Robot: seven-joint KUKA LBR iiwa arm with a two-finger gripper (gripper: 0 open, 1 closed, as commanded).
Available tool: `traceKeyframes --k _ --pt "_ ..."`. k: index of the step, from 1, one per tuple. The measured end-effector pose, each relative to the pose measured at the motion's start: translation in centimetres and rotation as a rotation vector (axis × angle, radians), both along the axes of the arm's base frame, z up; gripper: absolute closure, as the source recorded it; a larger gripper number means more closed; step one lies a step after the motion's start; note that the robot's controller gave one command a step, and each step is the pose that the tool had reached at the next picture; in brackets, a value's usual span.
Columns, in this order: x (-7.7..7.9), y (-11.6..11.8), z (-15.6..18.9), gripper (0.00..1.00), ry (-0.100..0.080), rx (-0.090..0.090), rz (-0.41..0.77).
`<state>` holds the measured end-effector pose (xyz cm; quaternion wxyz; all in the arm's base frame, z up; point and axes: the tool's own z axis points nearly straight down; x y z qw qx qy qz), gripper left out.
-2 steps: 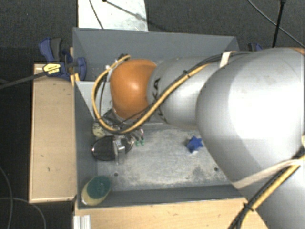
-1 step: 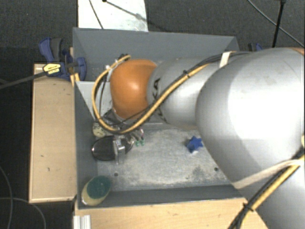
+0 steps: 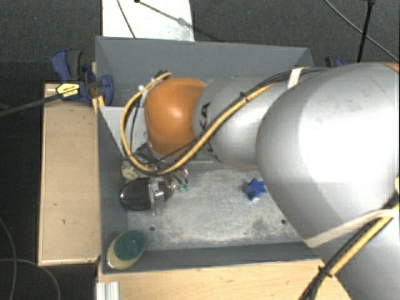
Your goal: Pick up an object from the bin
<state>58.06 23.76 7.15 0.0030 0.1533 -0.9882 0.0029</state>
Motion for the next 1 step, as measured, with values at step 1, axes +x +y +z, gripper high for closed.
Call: traceKeyframes --k 1 --pt "0.0 0.0 0.0 1.0 0.0 0.0 -0.001"
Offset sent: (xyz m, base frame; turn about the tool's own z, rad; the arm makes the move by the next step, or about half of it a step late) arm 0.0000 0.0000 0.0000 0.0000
